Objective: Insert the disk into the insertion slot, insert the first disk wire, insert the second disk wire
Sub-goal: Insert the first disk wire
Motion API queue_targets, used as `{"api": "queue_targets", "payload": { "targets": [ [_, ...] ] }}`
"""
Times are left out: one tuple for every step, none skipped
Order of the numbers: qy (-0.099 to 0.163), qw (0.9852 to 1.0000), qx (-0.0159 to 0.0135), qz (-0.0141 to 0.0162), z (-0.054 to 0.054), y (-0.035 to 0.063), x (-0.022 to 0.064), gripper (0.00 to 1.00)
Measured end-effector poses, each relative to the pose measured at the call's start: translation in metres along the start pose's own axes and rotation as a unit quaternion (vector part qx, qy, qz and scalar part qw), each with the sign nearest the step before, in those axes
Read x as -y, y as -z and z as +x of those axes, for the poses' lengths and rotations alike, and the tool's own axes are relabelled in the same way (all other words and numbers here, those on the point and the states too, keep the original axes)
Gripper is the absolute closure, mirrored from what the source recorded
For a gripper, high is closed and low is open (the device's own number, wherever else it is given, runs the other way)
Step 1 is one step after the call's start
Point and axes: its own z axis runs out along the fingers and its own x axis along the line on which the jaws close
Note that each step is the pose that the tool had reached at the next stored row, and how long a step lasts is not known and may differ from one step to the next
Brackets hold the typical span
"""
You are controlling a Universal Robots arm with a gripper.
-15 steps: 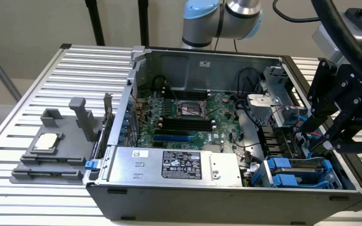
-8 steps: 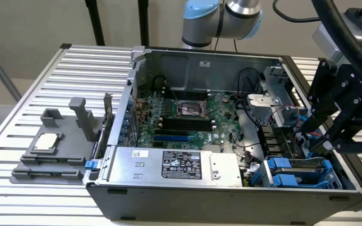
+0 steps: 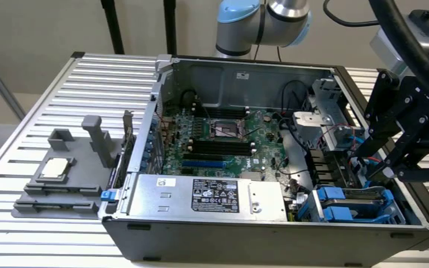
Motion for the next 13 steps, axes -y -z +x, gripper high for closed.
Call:
{"api": "queue_targets", "payload": {
  "targets": [
    [0.000, 1.0000, 0.0000, 0.0000, 0.000, 0.0000, 0.0000, 0.60],
    [0.000, 1.0000, 0.0000, 0.0000, 0.000, 0.0000, 0.0000, 0.60],
    [0.000, 1.0000, 0.0000, 0.0002, 0.000, -0.0001, 0.0000, 0.60],
    [0.000, 1.0000, 0.0002, 0.0002, 0.000, -0.0001, 0.0011, 0.60],
    [0.000, 1.0000, 0.0003, 0.0002, 0.000, -0.0001, 0.0052, 0.60],
    [0.000, 1.0000, 0.0003, 0.0002, 0.000, -0.0003, 0.0098, 0.60],
    [0.000, 1.0000, 0.0004, 0.0001, 0.000, -0.0008, 0.0145, 0.60],
    [0.000, 1.0000, 0.0004, 0.0000, 0.000, -0.0016, 0.0191, 0.60],
    [0.000, 1.0000, 0.0005, -0.0002, -0.001, -0.0028, 0.0234, 0.60],
    [0.000, 1.0000, 0.0004, -0.0003, -0.001, -0.0042, 0.0280, 0.60],
    [0.000, 1.0000, 0.0003, -0.0003, -0.001, -0.0059, 0.0327, 0.60],
    [0.000, 1.0000, 0.0004, -0.0003, -0.002, -0.0078, 0.0375, 0.60],
    [0.000, 1.0000, 0.0003, -0.0003, -0.003, -0.0095, 0.0419, 0.60]
  ]
}}
